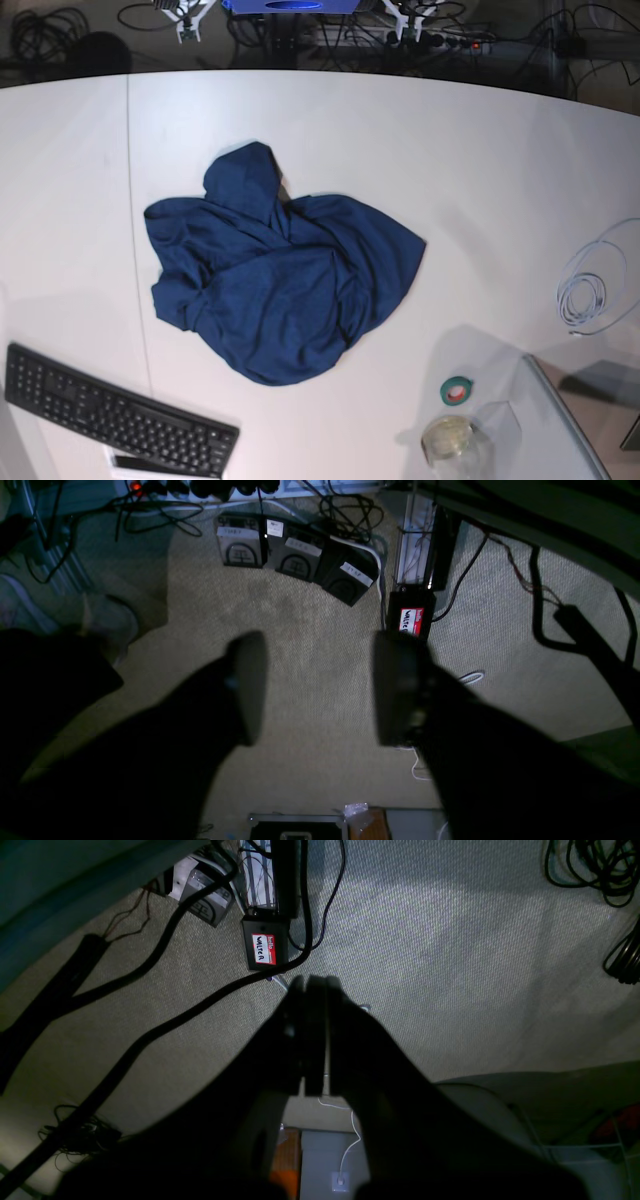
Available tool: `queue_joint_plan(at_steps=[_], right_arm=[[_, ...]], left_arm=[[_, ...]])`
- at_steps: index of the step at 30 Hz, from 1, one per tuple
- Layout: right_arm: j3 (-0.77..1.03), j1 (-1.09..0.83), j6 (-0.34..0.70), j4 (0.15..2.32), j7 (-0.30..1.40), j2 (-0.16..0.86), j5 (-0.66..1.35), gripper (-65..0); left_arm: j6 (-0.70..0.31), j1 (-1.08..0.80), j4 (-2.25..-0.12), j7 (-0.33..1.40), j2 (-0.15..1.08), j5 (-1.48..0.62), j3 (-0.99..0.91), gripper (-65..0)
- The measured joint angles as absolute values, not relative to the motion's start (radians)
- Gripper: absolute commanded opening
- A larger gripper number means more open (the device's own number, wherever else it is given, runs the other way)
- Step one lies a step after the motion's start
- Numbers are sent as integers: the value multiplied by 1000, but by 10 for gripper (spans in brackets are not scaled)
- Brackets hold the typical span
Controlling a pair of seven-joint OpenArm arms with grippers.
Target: Layout the t-shirt on the table in an organized manner, then fold the t-shirt properly
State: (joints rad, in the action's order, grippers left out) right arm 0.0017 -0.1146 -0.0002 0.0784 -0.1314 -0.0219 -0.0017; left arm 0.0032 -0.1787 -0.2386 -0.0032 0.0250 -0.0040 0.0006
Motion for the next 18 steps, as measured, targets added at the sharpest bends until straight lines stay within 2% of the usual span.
queue_joint_plan(at_steps=[2,4,8,14,18], right_arm=[[2,-115,0,78,-131,-22,-2,-648],[2,-115,0,78,-131,-22,-1,-648],[2,-115,0,78,-131,-22,-1,-648],[2,-124,0,83,-139,-22,-1,-650],[2,-191,0,159,-134,-22,-2,-650]], left_arm=[[3,-178,-239,-3,25,-4,1,-512],[3,-178,-239,-3,25,-5,1,-650],[3,-178,-239,-4,25,-6,1,-650],[2,-197,-231,-125,29,-4,2,-650],[2,-212,-230,-134,45,-3,9,-650]])
